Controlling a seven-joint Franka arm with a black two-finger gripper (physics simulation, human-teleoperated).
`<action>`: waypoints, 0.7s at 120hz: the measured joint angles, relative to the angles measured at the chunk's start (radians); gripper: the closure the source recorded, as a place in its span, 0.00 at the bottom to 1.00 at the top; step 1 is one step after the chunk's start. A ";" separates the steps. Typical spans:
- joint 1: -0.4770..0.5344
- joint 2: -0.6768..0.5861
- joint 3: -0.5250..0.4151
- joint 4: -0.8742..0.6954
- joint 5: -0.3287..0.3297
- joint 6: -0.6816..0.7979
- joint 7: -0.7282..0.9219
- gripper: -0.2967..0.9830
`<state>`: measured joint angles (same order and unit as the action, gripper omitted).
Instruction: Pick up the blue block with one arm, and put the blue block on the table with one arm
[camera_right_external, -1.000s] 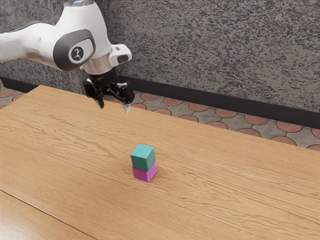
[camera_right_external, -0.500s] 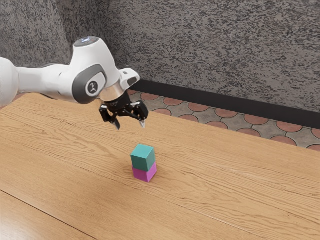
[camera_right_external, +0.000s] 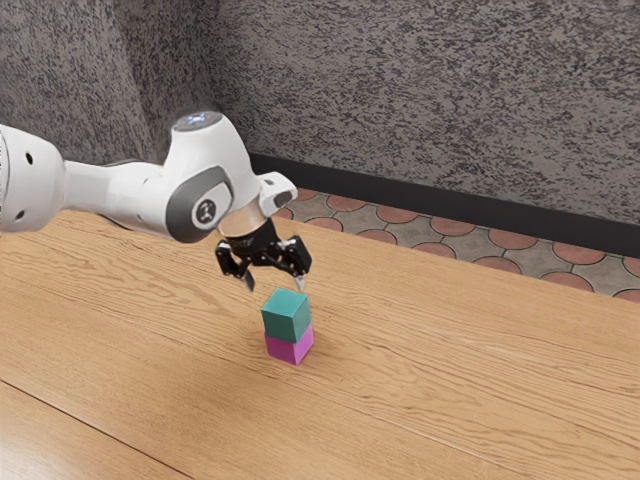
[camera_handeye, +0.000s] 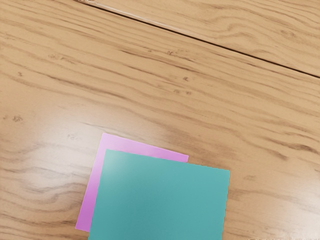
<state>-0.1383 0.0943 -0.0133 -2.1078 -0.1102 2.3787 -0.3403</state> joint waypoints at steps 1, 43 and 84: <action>0.000 0.001 -0.001 0.000 0.002 0.000 0.002 0.23; 0.000 0.034 -0.013 0.001 0.022 0.012 0.067 0.23; 0.000 0.098 -0.013 0.028 0.027 0.032 0.106 0.23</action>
<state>-0.1380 0.1919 -0.0262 -2.0795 -0.0832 2.4104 -0.2346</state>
